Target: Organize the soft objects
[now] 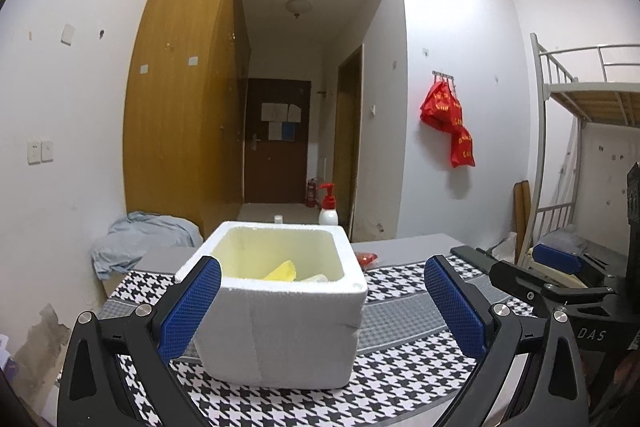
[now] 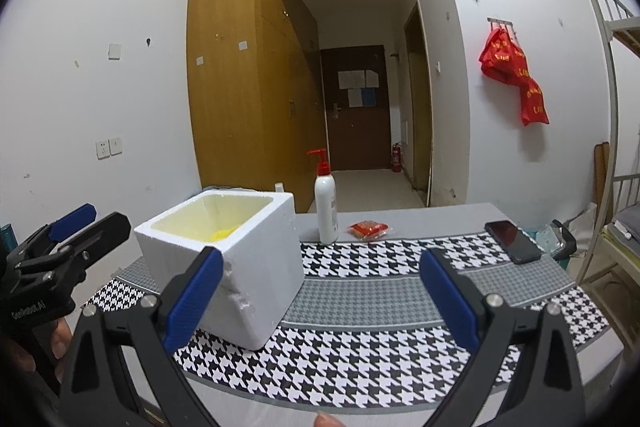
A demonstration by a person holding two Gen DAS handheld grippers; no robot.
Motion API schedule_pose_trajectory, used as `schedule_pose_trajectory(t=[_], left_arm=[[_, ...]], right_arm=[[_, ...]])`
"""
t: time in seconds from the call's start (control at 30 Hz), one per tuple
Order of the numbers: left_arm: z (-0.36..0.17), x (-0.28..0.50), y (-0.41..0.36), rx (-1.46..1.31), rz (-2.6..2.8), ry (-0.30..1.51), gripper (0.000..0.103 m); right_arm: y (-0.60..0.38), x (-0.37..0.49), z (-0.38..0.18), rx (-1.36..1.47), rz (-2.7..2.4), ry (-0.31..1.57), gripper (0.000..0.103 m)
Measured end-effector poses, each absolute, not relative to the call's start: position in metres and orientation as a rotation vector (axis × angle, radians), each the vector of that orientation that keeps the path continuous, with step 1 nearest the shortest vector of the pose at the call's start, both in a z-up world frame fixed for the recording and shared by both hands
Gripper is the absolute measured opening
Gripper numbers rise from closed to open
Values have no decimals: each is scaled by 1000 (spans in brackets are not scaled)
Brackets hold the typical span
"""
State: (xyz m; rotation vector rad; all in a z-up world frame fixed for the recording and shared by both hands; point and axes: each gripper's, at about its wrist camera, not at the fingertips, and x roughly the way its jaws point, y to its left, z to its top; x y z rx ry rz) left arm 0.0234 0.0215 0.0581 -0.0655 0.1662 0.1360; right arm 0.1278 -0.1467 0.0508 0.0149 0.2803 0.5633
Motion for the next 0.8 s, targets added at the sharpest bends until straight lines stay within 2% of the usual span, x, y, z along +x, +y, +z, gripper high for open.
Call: schedule_pose_trajectory(t=[0.8], left_arm=[[19, -15, 3, -51, 253, 156, 102]], right_arm=[[-158, 90, 18, -2, 573, 240, 100]])
